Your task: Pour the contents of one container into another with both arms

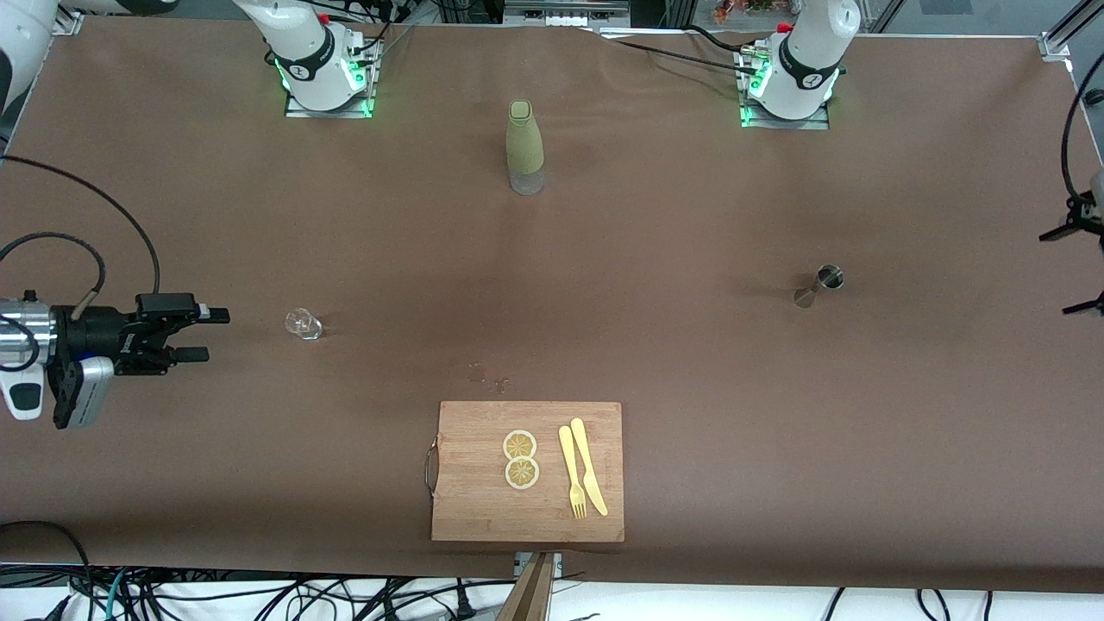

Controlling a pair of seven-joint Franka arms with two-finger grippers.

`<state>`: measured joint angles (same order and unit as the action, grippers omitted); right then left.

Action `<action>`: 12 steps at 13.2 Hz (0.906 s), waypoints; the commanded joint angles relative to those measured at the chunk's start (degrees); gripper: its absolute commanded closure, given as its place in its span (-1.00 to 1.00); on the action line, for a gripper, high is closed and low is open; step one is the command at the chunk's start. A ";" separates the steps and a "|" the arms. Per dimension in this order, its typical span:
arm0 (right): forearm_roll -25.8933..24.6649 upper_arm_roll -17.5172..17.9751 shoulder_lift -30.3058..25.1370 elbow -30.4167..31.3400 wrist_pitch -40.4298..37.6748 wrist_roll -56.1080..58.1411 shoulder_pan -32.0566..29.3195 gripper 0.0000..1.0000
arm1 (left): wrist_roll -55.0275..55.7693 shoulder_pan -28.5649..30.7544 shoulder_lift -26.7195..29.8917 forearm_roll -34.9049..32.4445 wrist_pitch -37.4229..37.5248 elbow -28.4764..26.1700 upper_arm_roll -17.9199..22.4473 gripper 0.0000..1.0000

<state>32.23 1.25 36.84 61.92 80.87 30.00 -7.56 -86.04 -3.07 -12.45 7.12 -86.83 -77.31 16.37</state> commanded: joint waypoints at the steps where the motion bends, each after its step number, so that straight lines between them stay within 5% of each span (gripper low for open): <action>1: -9.25 2.52 -4.13 1.54 0.08 -15.00 1.31 -1.00 | 18.74 -0.53 6.54 -2.02 -2.03 -8.02 -1.42 -1.00; 3: -16.91 3.32 -8.60 4.24 -1.76 -24.60 3.67 -1.00 | 32.80 -0.44 9.62 -4.56 -1.59 -10.57 -4.49 -1.00; 5: -19.47 3.41 -14.31 10.65 -2.30 -30.85 4.56 -1.00 | 46.51 -0.44 11.03 -5.71 -0.63 -11.72 -7.13 -1.00; 8: -29.15 3.41 -19.60 15.51 -2.30 -30.80 5.80 -1.00 | 66.48 -0.44 11.91 -5.71 -0.18 -13.57 -9.86 -1.00; 12: -36.51 3.23 -23.99 15.60 -2.04 -30.88 5.80 -1.00 | 74.00 -0.35 11.83 -5.54 -0.53 -13.92 -10.04 -1.00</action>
<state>-0.31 4.45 17.00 74.62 77.73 -0.02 -1.77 -14.79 -3.36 -2.42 3.18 -86.67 -89.25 6.48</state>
